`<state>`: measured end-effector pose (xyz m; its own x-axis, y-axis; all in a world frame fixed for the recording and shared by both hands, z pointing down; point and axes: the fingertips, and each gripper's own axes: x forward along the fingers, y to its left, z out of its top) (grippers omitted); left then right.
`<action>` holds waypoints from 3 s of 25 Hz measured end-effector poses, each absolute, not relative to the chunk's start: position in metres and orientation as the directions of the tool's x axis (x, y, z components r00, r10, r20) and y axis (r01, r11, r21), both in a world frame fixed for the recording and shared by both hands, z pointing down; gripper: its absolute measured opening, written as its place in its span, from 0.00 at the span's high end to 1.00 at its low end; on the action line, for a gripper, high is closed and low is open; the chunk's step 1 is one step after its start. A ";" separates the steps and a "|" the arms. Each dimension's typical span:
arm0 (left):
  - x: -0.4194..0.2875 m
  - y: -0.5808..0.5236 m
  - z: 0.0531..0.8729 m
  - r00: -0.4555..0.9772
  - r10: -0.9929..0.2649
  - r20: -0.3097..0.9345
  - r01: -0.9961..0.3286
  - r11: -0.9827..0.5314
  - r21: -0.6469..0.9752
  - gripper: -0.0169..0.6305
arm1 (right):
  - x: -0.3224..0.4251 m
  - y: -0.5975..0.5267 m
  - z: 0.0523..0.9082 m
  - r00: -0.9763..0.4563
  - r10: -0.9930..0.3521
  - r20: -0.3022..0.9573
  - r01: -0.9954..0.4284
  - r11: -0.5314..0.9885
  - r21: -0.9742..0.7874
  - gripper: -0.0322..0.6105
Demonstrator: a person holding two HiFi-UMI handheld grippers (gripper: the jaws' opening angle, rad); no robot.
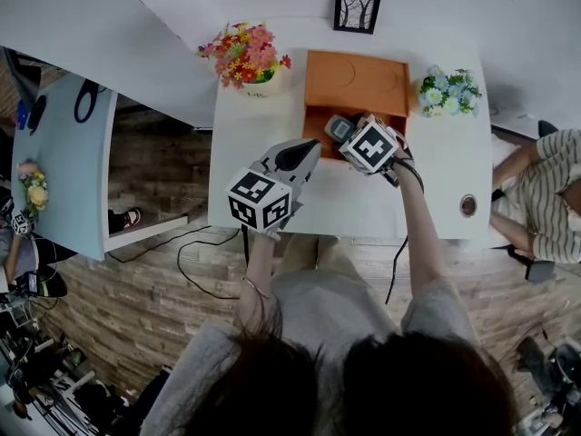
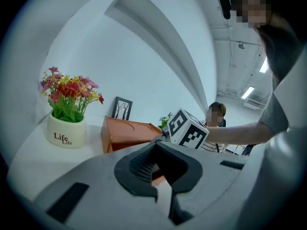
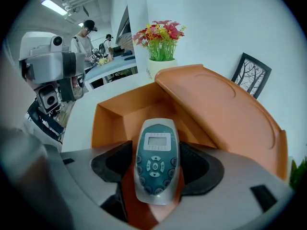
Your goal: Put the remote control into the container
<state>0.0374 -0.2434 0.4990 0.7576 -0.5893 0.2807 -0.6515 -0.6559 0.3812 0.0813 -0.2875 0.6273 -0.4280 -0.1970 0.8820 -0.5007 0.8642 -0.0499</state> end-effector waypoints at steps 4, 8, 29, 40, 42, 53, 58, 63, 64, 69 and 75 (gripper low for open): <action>0.038 -0.242 0.497 0.759 -0.589 0.279 -0.650 -0.659 0.379 0.97 | 0.082 -0.289 0.622 -0.445 -0.224 0.867 -0.523 0.851 -0.049 0.50; 0.038 -0.241 0.496 0.761 -0.587 0.276 -0.648 -0.663 0.375 0.97 | 0.085 -0.290 0.616 -0.466 -0.246 0.850 -0.543 0.838 -0.055 0.50; 0.063 -0.236 0.459 0.816 -0.540 0.205 -0.577 -0.751 0.320 0.97 | 0.089 -0.279 0.514 -0.628 -0.567 0.533 -0.723 0.679 -0.128 0.83; 0.079 -0.220 0.424 0.855 -0.500 0.135 -0.518 -0.813 0.265 0.97 | 0.094 -0.260 0.439 -0.646 -0.697 0.311 -0.757 0.636 -0.148 0.94; 0.080 -0.217 0.417 0.860 -0.496 0.120 -0.509 -0.823 0.252 0.97 | 0.098 -0.257 0.426 -0.632 -0.720 0.286 -0.770 0.625 -0.128 0.95; 0.083 -0.187 0.373 0.877 -0.479 0.031 -0.477 -0.861 0.177 0.97 | 0.111 -0.218 0.348 -0.625 -0.778 0.066 -0.781 0.623 -0.048 0.95; 0.087 -0.179 0.361 0.884 -0.468 0.011 -0.464 -0.872 0.154 0.97 | 0.115 -0.205 0.331 -0.621 -0.784 0.016 -0.784 0.620 -0.034 0.95; 0.095 -0.172 0.346 0.889 -0.457 -0.021 -0.450 -0.882 0.139 0.97 | 0.116 -0.195 0.325 -0.622 -0.783 -0.004 -0.783 0.622 -0.008 0.95; 0.096 -0.171 0.344 0.891 -0.454 -0.017 -0.449 -0.885 0.123 0.97 | 0.116 -0.193 0.325 -0.622 -0.783 -0.004 -0.783 0.622 -0.003 0.95; 0.100 -0.168 0.341 0.892 -0.452 -0.015 -0.448 -0.888 0.100 0.97 | 0.121 -0.189 0.321 -0.617 -0.787 -0.014 -0.787 0.617 0.023 0.95; 0.102 -0.165 0.344 0.893 -0.450 -0.006 -0.447 -0.889 0.098 0.97 | 0.129 -0.187 0.317 -0.615 -0.788 -0.035 -0.788 0.615 0.027 0.95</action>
<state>0.1023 -0.1654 0.3438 0.8930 -0.4500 -0.0060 -0.4473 -0.8889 0.0984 0.1286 -0.1872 0.3172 -0.6153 -0.7875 -0.0351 -0.7883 0.6147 0.0267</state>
